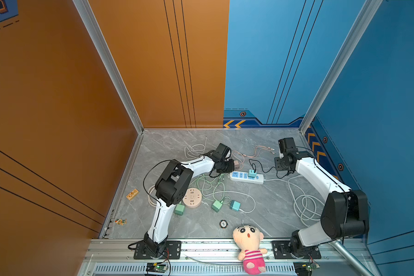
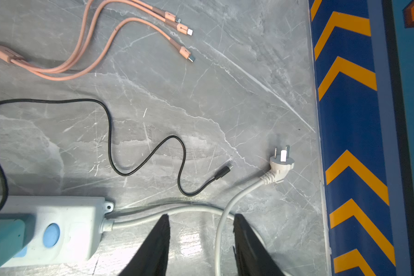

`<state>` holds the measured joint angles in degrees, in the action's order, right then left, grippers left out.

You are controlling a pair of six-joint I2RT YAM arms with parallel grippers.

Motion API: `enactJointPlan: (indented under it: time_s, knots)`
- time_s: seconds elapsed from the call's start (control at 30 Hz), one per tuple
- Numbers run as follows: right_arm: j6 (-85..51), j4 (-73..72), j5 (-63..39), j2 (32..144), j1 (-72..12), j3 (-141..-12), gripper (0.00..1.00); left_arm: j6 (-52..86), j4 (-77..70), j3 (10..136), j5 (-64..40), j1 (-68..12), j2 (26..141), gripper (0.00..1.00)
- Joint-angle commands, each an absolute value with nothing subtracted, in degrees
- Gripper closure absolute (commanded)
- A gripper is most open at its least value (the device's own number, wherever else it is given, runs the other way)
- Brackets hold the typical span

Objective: Insert plugs into power strip
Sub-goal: Rotate the socket at the center of the table.

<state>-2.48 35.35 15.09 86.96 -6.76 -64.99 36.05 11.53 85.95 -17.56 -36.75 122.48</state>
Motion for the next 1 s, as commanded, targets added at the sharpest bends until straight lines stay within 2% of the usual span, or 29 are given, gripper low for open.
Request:
enactJointPlan:
  time_s: [0.0, 0.4, 0.53, 0.7, 0.83, 0.97]
  knots:
    - [-3.31, 34.98, 15.62, 85.72, -6.94, -64.17, 0.54, 34.95, 14.94, 85.27, -21.98, -38.49, 122.58, 0.87]
    - [-3.16, 34.72, 15.90, 84.08, -6.41, -62.92, 0.53, 32.22, 17.42, 82.38, -24.66, -41.55, 119.94, 0.87]
    - [-2.81, 34.72, 15.07, 83.27, -6.37, -62.42, 0.54, 31.51, 17.43, 81.23, -22.41, -40.93, 117.62, 0.83]
    - [-2.55, 33.13, 12.80, 80.72, -6.48, -61.74, 0.51, 29.54, 20.28, 82.95, -20.22, -39.34, 112.85, 0.72]
    - [-2.90, 31.38, 10.70, 78.37, -6.50, -61.35, 0.50, 25.76, 26.32, 84.59, -17.25, -39.20, 108.15, 0.59]
    - [-3.29, 31.38, 9.09, 77.48, -7.05, -62.22, 0.50, 22.38, 32.85, 83.50, -15.93, -39.57, 103.60, 0.53]
